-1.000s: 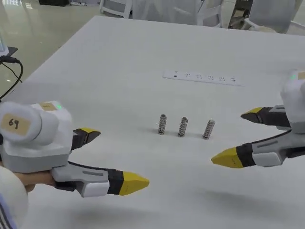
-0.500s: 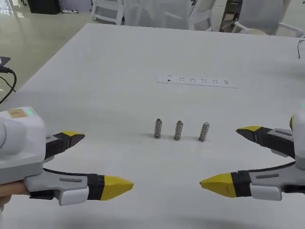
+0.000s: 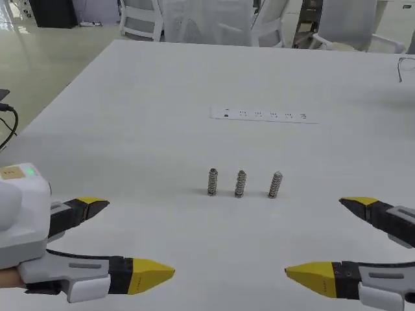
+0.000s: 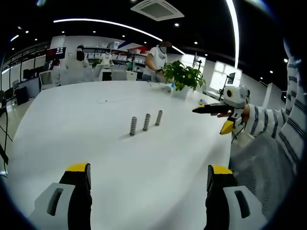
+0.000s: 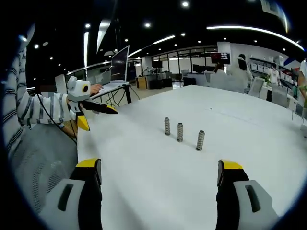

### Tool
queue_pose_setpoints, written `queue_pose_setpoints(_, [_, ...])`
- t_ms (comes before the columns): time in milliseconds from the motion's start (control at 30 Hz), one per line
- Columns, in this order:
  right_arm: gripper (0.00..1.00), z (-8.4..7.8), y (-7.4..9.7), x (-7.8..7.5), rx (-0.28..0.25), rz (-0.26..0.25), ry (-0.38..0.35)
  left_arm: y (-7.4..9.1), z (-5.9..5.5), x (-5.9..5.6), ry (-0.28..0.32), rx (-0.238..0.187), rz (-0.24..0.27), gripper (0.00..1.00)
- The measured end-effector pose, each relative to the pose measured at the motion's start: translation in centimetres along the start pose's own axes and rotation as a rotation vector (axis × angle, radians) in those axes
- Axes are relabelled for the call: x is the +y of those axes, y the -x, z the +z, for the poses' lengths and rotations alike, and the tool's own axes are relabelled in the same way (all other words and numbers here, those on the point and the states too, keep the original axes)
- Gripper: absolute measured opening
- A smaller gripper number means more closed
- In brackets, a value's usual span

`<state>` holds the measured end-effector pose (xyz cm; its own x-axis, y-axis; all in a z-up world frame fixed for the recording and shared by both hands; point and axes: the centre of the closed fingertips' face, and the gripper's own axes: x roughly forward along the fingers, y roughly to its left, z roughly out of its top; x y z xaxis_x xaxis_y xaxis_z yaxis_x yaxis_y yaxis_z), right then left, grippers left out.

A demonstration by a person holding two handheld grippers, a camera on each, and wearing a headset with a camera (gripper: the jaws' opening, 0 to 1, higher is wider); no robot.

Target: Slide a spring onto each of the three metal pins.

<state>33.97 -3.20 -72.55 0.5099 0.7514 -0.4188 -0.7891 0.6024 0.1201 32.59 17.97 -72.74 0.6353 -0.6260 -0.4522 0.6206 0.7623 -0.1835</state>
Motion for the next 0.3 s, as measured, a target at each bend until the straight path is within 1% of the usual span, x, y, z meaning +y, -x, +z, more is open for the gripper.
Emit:
queue_pose_setpoints(133, [1.0, -0.9, 0.1, 0.3, 0.015, 0.009, -0.014, 0.1, -0.3, -0.1, 0.005, 0.007, -0.002, 0.98])
queue_pose_setpoints(200, [1.0, -1.2, 0.1, 0.5, 0.02, 0.014, -0.033, 0.1, -0.5, -0.1, 0.005, 0.017, -0.001, 0.98])
queue_pose_setpoints(300, [1.0, -1.6, 0.1, 1.2, 0.038, 0.038, -0.039, 0.1, -0.9, -0.1, 0.008, 0.03, -0.002, 0.98])
